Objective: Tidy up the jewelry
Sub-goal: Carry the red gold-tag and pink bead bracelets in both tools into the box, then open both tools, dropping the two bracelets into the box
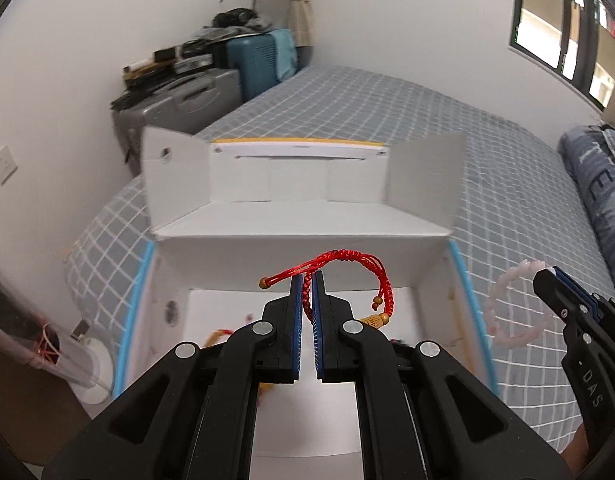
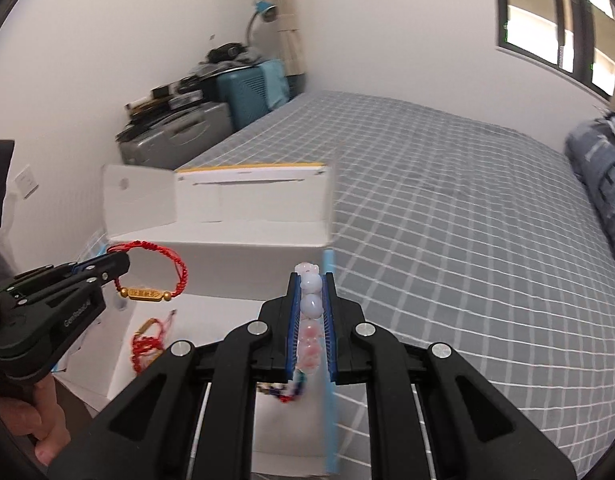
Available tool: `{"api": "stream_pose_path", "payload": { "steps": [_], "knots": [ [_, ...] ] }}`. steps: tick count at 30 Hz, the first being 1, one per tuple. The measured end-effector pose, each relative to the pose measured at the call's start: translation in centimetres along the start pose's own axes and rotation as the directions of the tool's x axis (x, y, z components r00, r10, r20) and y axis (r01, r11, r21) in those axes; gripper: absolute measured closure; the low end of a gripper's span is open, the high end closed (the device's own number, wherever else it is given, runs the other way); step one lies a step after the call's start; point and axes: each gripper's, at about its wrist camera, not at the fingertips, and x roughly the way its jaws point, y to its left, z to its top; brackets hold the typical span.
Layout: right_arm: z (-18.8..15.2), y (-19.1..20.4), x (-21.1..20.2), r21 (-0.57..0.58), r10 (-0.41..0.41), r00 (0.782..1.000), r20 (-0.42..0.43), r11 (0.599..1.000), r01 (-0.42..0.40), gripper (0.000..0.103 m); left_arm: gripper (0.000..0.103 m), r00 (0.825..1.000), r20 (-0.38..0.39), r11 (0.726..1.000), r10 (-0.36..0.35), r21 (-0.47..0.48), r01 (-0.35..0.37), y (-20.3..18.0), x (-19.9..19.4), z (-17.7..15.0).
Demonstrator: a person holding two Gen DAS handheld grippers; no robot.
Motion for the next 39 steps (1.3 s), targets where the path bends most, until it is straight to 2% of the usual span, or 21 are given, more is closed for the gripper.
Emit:
{"api": "stream_pose_path", "payload": {
  "steps": [7,10,18,25,32,35,37,39],
  "knots": [
    [-0.5,4.1,2.8,-0.064,0.031,0.998,-0.047,0.997,-0.034,0.093,0.099,0.998,-0.046,0.998,0.048,-0.029,-0.05,3.6,2.1,-0.9],
    [-1.2,5.0,4.8,-0.076,0.045,0.994,-0.099,0.996,-0.052,0.093,0.098,0.994,-0.086,0.998,0.062,-0.027,-0.064,4.2,3.9,-1.2],
    [-2.3,5.0,8.4,-0.074,0.031,0.979,-0.199,0.996,-0.047,0.093,0.098,0.979,-0.184,0.996,0.085,0.007,-0.085,4.0,8.0,-2.5],
    [-3.2,4.4,10.4,-0.051,0.005,0.953,-0.302,0.998,-0.021,0.093,0.098,0.962,-0.251,0.994,0.107,0.004,-0.11,4.6,9.7,-3.3],
    [-3.6,4.7,11.2,-0.066,0.001,0.944,-0.329,0.998,-0.024,0.093,0.096,0.955,-0.283,0.996,0.086,-0.012,-0.093,4.5,10.6,-3.5],
    [-3.8,4.9,11.3,-0.07,0.005,0.941,-0.337,0.997,-0.03,0.09,0.095,0.958,-0.273,0.995,0.087,-0.014,-0.094,4.6,10.3,-3.5],
    [-3.8,4.9,10.9,-0.062,0.012,0.944,-0.33,0.997,-0.034,0.081,0.095,0.958,-0.272,0.995,0.09,-0.012,-0.097,4.8,10.1,-3.5],
    [-3.6,4.9,10.3,-0.057,0.014,0.95,-0.311,0.998,-0.033,0.066,0.091,0.96,-0.266,0.995,0.087,-0.019,-0.095,5.0,9.6,-3.5]
  ]
}}
